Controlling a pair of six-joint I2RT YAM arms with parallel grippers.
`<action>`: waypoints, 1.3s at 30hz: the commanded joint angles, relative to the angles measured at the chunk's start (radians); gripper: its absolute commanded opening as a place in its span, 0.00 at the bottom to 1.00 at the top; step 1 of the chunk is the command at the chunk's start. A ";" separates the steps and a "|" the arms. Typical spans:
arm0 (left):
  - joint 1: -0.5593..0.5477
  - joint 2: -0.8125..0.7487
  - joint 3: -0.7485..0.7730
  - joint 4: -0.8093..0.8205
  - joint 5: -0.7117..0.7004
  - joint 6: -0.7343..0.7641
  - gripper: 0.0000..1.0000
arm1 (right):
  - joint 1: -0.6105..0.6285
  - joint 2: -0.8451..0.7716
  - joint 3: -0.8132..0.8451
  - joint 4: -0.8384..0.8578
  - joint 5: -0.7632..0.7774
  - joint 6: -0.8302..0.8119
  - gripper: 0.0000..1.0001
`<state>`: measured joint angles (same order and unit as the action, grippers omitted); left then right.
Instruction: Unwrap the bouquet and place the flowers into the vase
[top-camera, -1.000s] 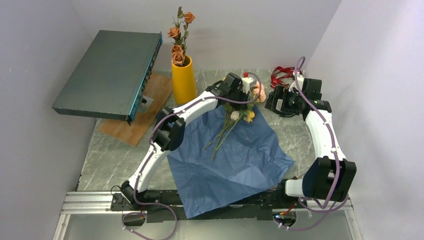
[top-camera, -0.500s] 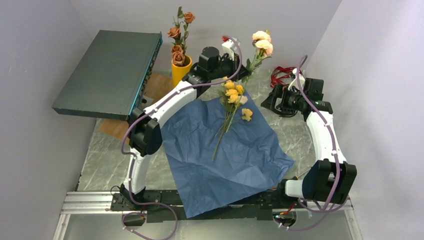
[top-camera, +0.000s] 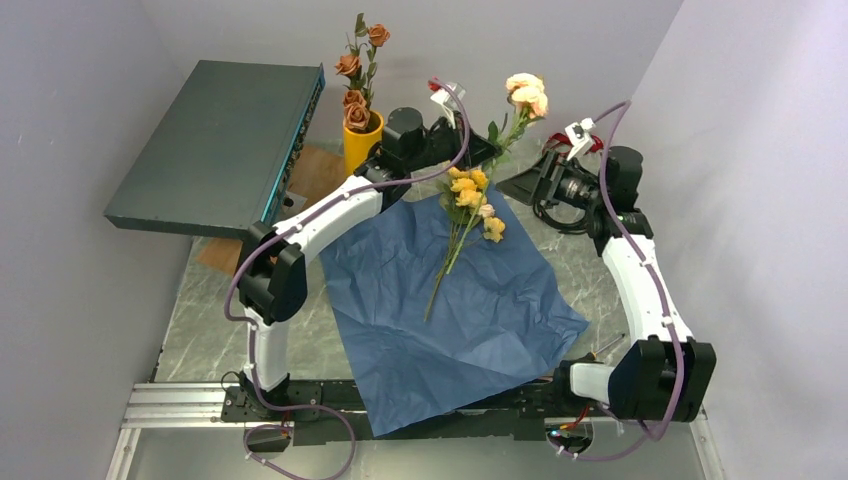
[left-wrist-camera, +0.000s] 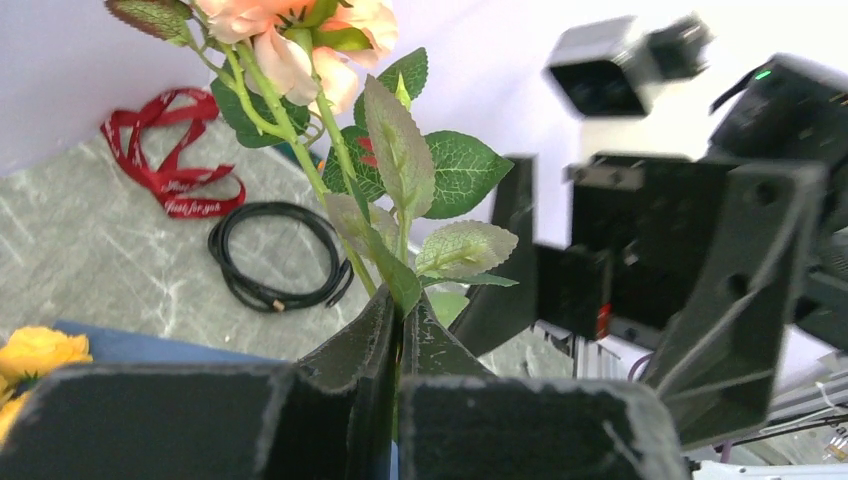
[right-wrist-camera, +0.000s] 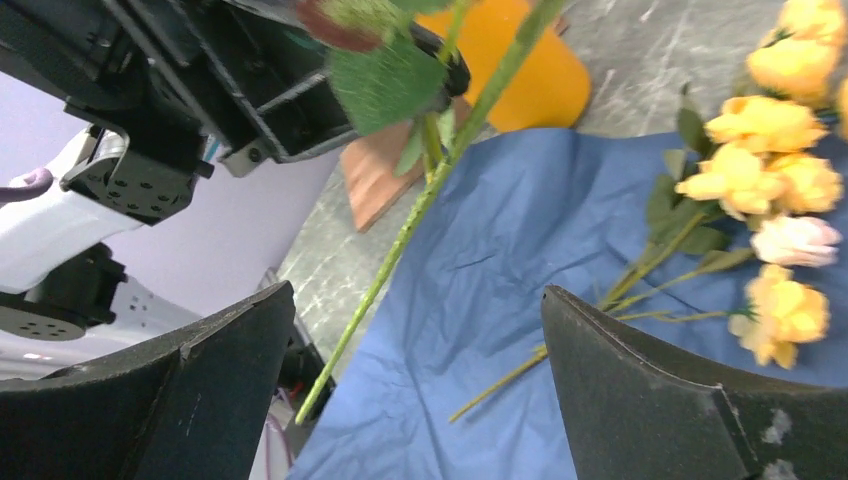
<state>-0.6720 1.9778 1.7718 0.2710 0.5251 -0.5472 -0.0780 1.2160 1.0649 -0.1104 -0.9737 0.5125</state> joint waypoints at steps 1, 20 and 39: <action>-0.004 -0.087 0.016 0.140 -0.006 -0.059 0.00 | 0.070 0.036 0.029 0.117 0.026 0.129 0.98; 0.096 -0.165 0.066 -0.134 0.152 -0.070 0.74 | 0.211 0.020 0.077 0.077 0.023 -0.158 0.00; 0.113 -0.145 0.102 0.009 0.430 -0.248 0.48 | 0.309 0.061 0.170 -0.259 -0.167 -0.484 0.00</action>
<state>-0.5598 1.8595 1.8481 0.1898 0.8875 -0.7410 0.2184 1.2762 1.1824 -0.3500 -1.0813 0.1032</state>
